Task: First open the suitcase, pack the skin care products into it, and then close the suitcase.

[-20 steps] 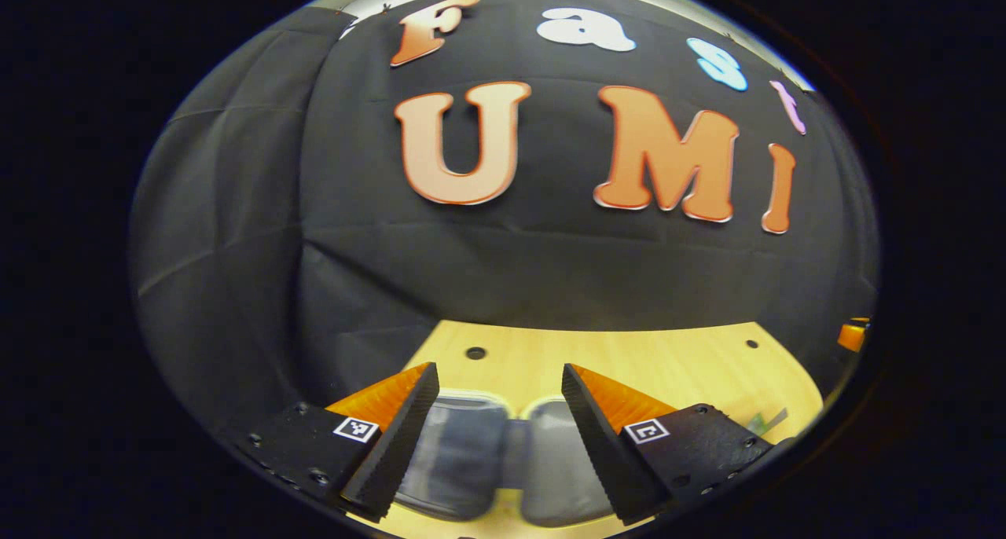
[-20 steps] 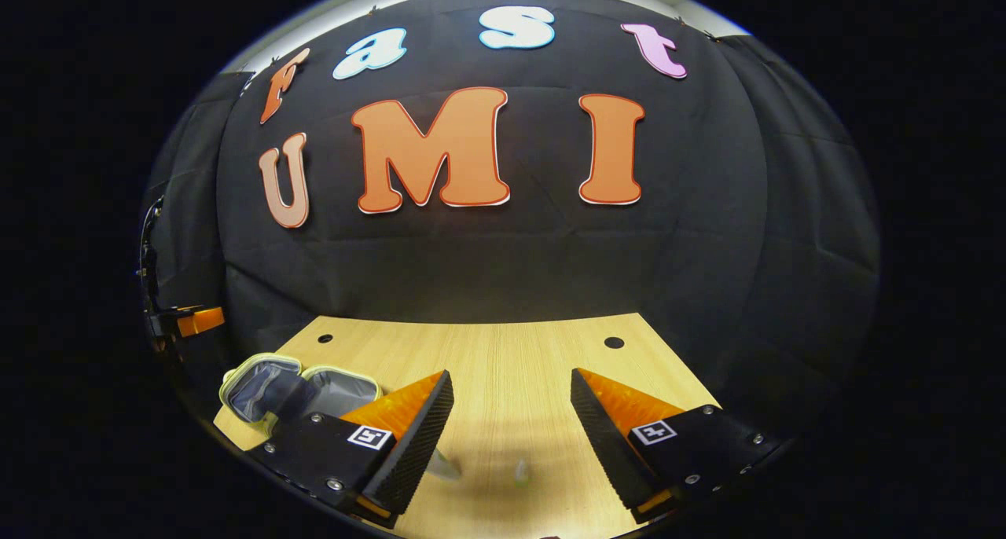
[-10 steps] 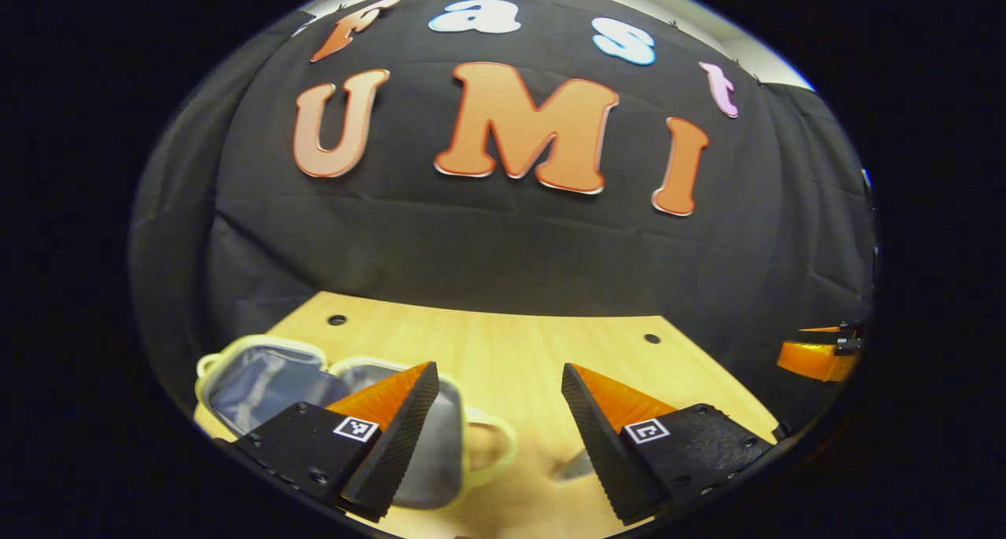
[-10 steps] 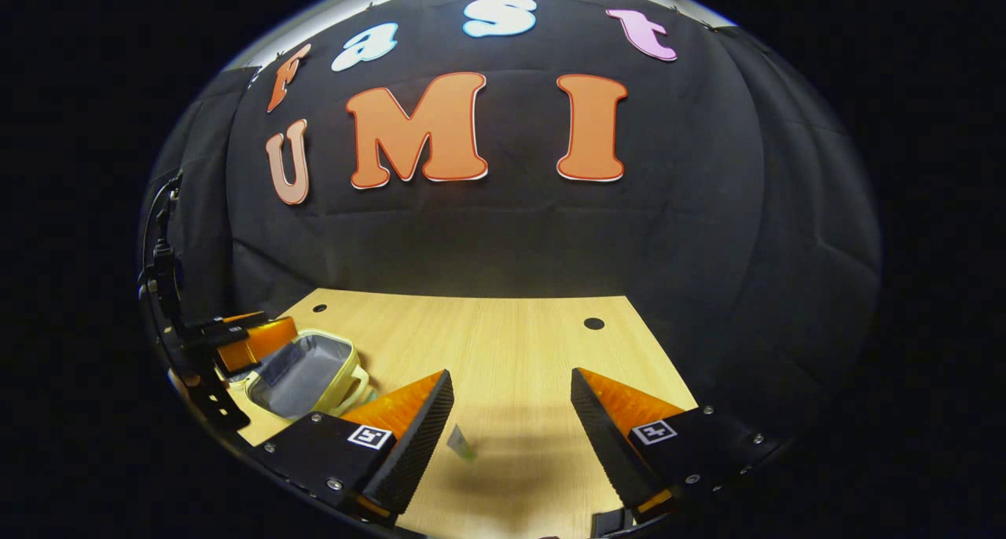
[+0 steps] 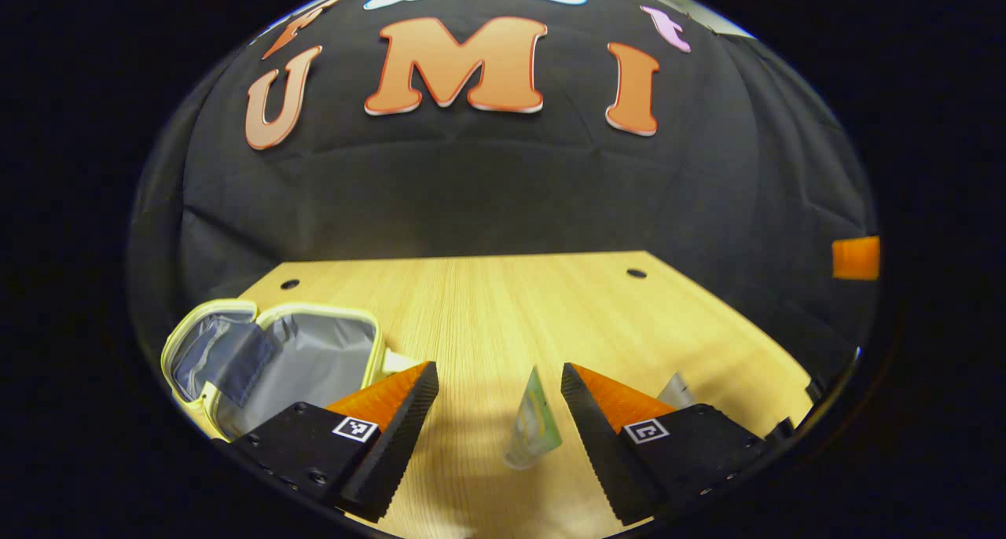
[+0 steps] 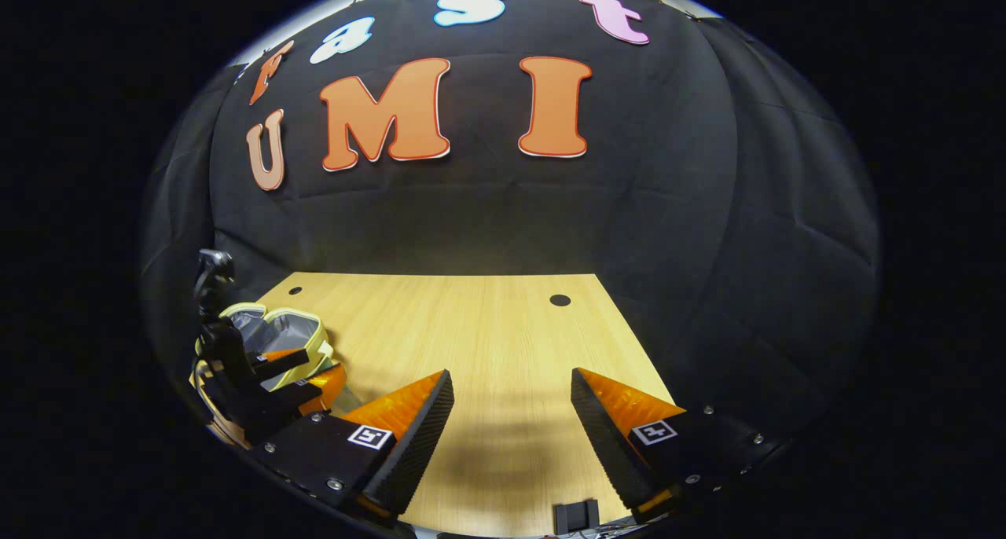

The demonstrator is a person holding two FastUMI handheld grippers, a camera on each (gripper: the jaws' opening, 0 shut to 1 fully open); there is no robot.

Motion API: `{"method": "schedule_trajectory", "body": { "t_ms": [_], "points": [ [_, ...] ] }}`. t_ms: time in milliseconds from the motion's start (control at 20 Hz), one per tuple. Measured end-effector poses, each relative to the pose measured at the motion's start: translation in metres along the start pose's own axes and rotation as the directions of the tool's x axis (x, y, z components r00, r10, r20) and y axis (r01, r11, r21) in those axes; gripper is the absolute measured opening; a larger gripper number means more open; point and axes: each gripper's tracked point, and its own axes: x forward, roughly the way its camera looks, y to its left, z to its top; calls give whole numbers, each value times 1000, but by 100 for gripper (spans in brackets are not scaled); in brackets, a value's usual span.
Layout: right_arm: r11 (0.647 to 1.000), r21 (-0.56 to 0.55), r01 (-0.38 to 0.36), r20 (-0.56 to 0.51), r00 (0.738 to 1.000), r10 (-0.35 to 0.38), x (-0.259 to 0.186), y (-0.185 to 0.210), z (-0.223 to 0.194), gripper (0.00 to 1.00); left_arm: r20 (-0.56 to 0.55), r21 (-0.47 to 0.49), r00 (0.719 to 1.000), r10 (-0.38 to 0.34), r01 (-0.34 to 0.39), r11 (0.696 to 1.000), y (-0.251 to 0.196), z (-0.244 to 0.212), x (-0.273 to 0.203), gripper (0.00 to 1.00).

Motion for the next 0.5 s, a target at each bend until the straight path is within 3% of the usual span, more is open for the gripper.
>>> {"method": "schedule_trajectory", "body": {
  "t_ms": [200,300,350,400,500],
  "points": [
    [1000,-23,17,-28,999,-17,2,-5,-12,95,-51,6,999,-15,16,1000,-8,-39,24,96],
    [999,-31,16,-44,999,-18,4,-1,-17,95,-76,23,996,-45,47,999,-17,-49,30,81],
    [999,-32,11,-49,999,-13,6,2,-18,95,-76,41,997,-26,29,999,-16,-51,39,59],
    [999,-33,6,-50,999,-7,7,6,-19,95,-82,57,995,-55,60,997,-21,-47,34,37],
    [999,-36,-10,-49,999,8,9,16,-21,95,-124,55,989,-83,90,994,-25,-49,33,37]
  ]
}}
